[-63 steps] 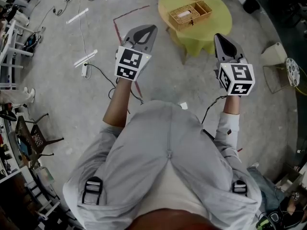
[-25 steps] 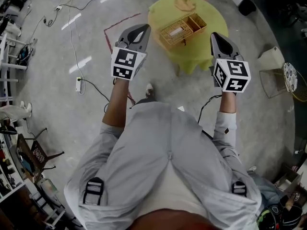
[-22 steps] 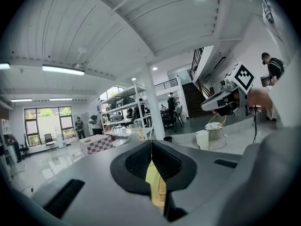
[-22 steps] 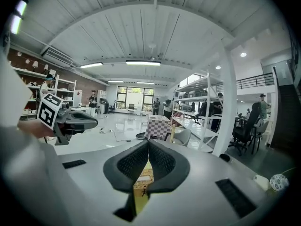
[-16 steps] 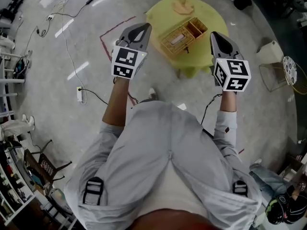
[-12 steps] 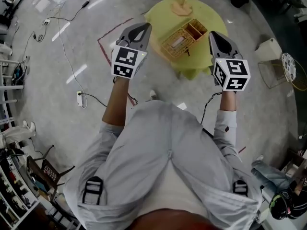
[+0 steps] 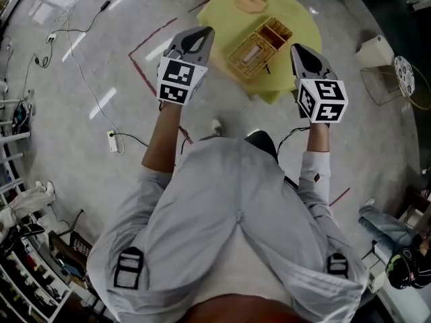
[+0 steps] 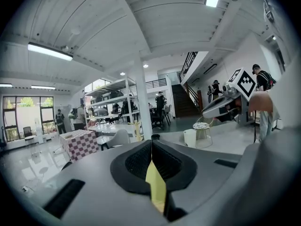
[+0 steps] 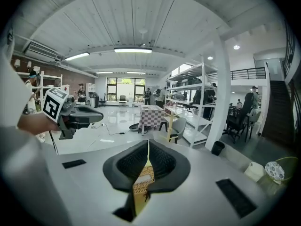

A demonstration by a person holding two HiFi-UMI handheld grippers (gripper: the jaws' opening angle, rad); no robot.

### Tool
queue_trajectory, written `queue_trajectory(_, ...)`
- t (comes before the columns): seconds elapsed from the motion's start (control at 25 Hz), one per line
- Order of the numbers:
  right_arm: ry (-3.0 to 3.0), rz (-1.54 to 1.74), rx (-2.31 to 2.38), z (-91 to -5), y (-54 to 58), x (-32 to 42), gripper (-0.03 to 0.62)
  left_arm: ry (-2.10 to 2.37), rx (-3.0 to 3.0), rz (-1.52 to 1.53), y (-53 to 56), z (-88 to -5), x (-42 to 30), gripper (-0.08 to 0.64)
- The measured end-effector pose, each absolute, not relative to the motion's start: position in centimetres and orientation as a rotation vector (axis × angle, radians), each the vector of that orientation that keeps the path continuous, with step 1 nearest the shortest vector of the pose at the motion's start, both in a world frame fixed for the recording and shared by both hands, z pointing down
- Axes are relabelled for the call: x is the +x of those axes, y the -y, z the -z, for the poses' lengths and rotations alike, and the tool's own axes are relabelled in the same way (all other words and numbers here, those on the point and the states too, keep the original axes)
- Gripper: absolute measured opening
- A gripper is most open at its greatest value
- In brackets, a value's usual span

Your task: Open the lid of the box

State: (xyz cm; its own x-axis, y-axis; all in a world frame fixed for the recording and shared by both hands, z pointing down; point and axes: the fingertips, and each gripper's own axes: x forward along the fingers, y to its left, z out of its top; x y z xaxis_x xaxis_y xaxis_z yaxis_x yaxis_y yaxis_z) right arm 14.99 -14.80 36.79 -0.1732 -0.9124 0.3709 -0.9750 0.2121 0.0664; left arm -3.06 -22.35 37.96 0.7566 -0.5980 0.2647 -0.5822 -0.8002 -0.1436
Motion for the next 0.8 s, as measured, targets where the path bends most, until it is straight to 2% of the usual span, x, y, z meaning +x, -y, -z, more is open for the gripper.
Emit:
queue_trajectory(0.56,2.12,-0.403,1.613,-44.8,14.8,17.3,0.057,-1.08,-2.972,0.67,20.7,-45.6,-1.3,0.029)
queue_trajectory(0.8,2.151,-0.562,1.487,-50.3,14.9,17.0,0.098,-1.137,-2.997,0.771,19.1,-49.2,-1.2,0.029)
